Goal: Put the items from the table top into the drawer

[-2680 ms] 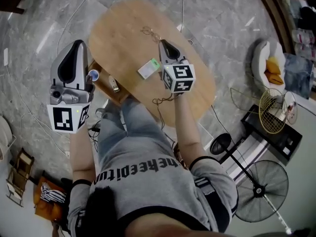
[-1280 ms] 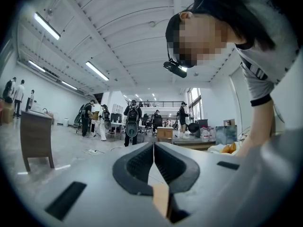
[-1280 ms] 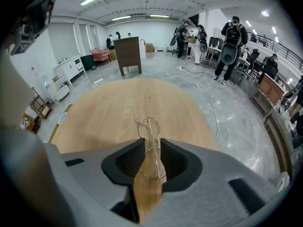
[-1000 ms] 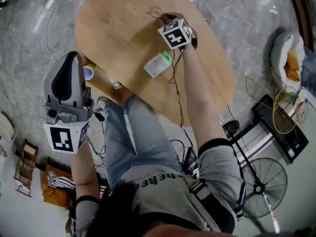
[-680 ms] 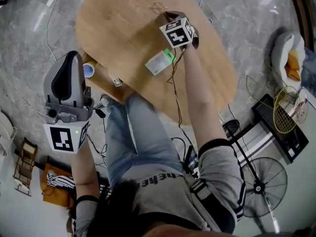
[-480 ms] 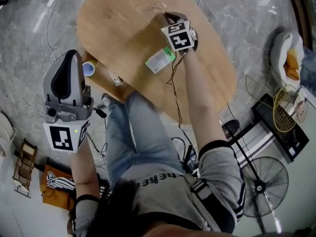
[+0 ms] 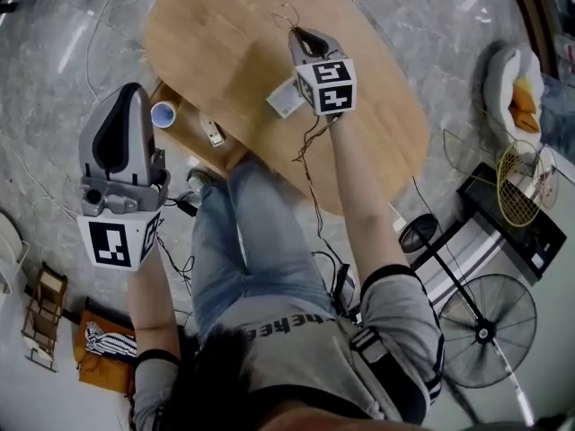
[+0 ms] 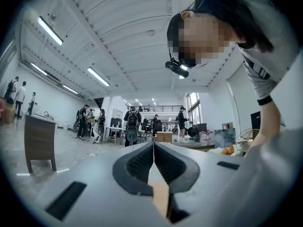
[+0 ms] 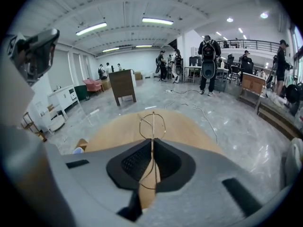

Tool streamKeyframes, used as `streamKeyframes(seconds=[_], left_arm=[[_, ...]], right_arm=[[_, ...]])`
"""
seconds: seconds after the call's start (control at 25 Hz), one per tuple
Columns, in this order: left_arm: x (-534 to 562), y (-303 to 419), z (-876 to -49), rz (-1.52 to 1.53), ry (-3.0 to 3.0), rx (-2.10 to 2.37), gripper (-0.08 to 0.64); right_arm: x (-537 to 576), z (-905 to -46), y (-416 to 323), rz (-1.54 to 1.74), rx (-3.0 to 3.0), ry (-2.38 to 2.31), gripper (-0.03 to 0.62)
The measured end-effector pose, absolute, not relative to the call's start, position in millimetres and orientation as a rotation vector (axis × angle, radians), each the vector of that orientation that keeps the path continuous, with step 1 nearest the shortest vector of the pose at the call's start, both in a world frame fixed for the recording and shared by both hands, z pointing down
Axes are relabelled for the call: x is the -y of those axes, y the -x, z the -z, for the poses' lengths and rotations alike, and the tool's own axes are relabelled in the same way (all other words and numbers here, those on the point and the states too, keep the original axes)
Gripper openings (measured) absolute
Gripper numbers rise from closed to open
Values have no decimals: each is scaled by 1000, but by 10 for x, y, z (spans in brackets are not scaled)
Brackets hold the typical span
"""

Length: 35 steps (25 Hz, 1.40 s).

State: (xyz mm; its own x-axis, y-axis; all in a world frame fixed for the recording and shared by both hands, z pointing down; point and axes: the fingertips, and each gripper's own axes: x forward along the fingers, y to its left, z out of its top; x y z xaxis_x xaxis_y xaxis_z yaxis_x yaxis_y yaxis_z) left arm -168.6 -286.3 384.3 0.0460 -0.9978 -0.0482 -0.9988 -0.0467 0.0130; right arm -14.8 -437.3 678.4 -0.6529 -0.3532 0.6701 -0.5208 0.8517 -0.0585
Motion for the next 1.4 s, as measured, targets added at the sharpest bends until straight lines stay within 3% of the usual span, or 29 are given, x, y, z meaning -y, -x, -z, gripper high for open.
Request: streamKeyframes(seconds=[0.6,1.4], left_arm=[[1682,1856,-3572,-98,2211,-2120,11],[624,2053,-3682,-102,2156,-2168,11]], right_arm=[[2844,-6266,366,-460,2506,-680,17],[1325,-6915,674,-504,2407,-495,17]])
